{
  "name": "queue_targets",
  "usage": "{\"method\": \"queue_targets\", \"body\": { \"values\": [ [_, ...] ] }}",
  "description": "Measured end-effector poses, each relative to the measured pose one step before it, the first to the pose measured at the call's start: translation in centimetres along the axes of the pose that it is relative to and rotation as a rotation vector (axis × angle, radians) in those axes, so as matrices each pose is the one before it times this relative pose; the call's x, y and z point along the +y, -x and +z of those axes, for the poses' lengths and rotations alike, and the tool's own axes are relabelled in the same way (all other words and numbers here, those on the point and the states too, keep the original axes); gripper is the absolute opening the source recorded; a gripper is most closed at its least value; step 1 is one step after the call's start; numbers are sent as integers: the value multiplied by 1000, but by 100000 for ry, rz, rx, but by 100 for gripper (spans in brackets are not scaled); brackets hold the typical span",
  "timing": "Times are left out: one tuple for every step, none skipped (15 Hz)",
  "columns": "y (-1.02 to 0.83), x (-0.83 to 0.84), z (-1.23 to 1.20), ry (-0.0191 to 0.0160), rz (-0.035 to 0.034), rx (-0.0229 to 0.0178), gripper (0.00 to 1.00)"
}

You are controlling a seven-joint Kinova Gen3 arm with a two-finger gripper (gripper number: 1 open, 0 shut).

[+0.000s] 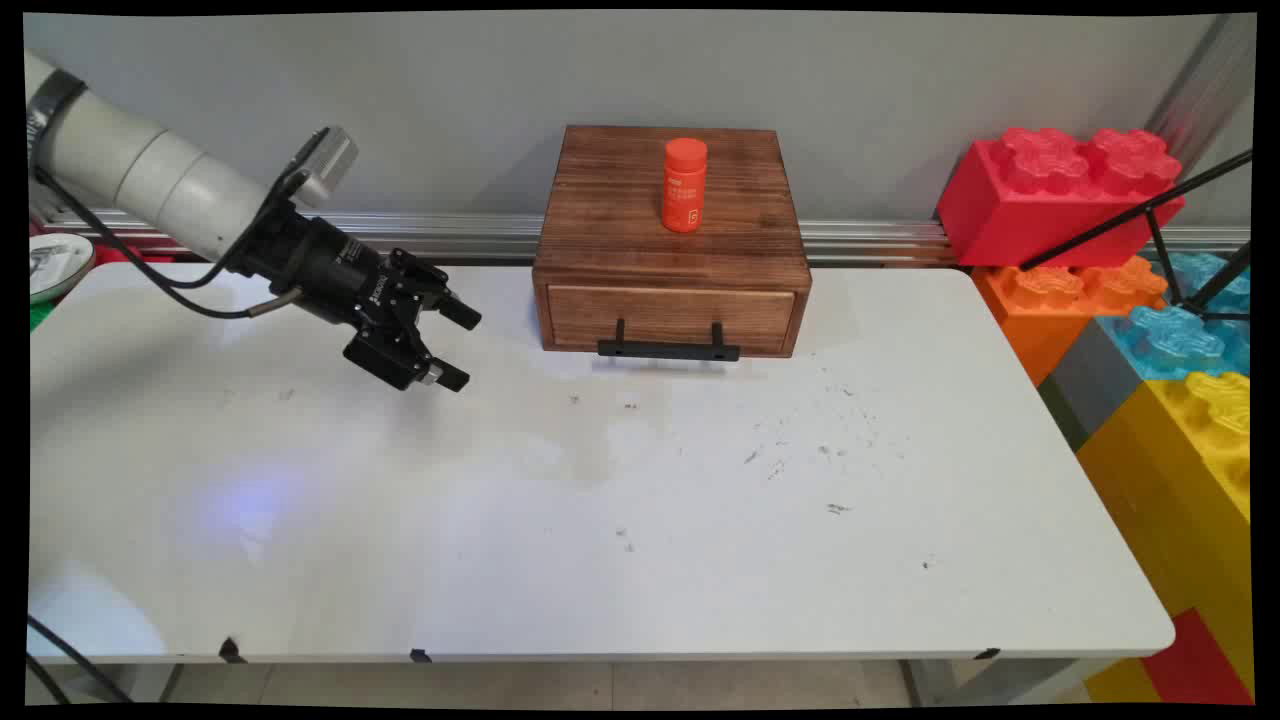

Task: Open the drawer

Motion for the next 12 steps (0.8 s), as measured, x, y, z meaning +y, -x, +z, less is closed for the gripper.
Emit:
{"method": "queue_targets", "body": {
  "values": [
    [-199, -19, 51, -249, -315, -301, 100],
    [-192, -6, 47, -185, -363, -269, 100],
    [-125, -11, 33, -101, -221, -167, 100],
    [-226, -21, 65, -142, -285, -221, 100],
    [-150, -16, 45, -82, -263, -202, 100],
    [-152, -10, 55, -22, -216, -200, 100],
    [-149, -9, 47, -28, -17, -155, 100],
    [-167, -16, 60, -66, 13, -147, 100],
    [-258, -34, 103, -194, 92, -259, 100],
    [-371, -57, 119, -547, -138, -410, 100],
    [-383, -37, 126, -573, -215, -395, 100],
    [-325, -19, 106, -369, -50, -319, 100]
  ]
}}
